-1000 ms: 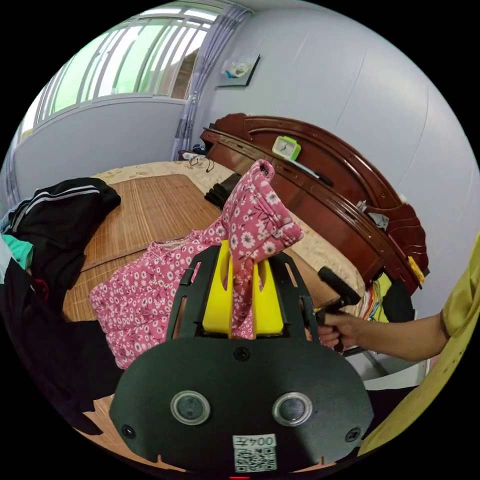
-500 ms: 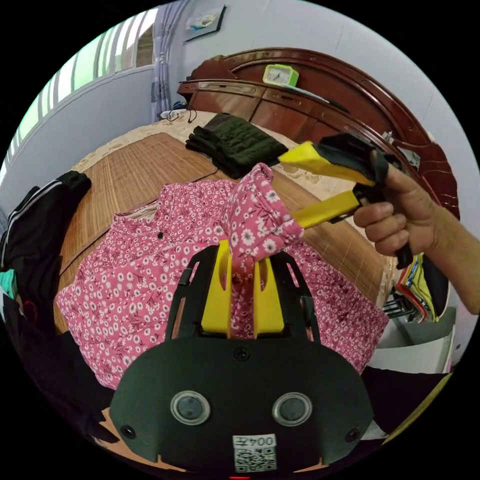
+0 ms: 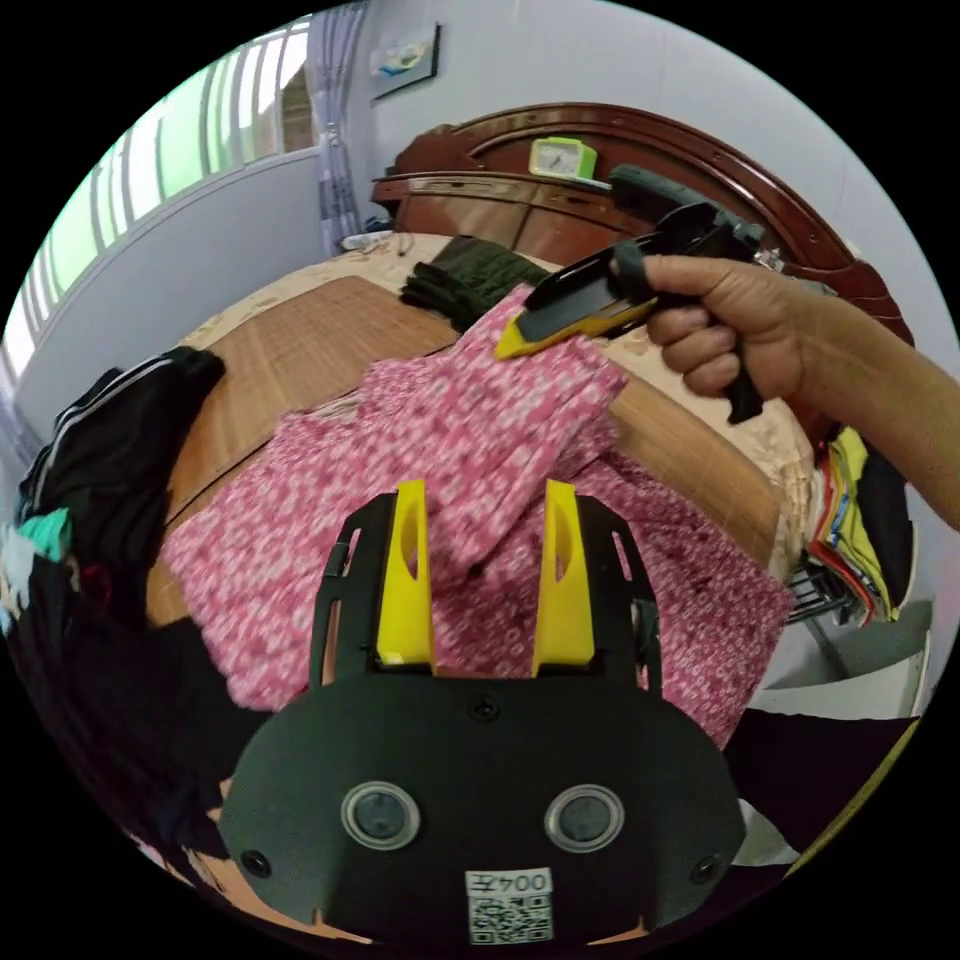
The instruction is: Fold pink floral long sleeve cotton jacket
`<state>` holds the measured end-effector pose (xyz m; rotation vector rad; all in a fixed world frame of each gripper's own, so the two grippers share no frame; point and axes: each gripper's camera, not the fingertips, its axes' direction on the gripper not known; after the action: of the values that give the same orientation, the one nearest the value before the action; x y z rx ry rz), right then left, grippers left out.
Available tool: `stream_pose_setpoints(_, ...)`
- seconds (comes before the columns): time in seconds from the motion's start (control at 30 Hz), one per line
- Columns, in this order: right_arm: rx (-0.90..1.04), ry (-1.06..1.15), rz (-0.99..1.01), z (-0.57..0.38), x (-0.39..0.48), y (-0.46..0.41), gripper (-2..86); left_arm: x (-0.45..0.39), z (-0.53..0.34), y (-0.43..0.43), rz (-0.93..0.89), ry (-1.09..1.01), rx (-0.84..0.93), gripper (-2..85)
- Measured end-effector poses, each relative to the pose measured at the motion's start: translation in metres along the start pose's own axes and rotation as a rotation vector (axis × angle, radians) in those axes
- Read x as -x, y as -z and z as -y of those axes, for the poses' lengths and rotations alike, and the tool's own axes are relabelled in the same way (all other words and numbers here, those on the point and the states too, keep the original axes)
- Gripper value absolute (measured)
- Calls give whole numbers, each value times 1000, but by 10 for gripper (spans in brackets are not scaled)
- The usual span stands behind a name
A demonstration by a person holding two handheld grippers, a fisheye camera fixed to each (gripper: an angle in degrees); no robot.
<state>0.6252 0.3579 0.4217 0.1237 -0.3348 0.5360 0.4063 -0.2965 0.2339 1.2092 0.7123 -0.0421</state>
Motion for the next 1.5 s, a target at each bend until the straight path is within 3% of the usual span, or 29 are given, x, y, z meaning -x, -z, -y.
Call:
stream_pose_setpoints(0.2, -8, 73, -112, 12, 39, 6, 43, 76, -68, -4, 188, 136, 165, 159)
stream_pose_setpoints(0.53, 14, -17, -79, 24, 54, -3, 44, 91, -95, -30, 230, 53, 260, 149)
stream_pose_setpoints(0.77, 19, -20, -114, 29, 71, -13, 44, 97, -93, -35, 274, -1, 253, 113)
stream_pose_setpoints(1.03, 110, 12, -367, 38, 76, -80, 41, 110, -126, -41, 253, -19, 252, 84)
stream_pose_setpoints(1.2, 167, -2, -411, 43, 76, -111, 52, 121, -132, -35, 220, 53, 254, 95)
stream_pose_setpoints(1.33, 100, -33, -411, 41, 86, -81, 92, 130, -143, -1, 220, 109, 222, 111)
stream_pose_setpoints(1.5, -18, -41, -466, 20, 111, -37, 102, 135, -140, 54, 170, 170, 51, 101)
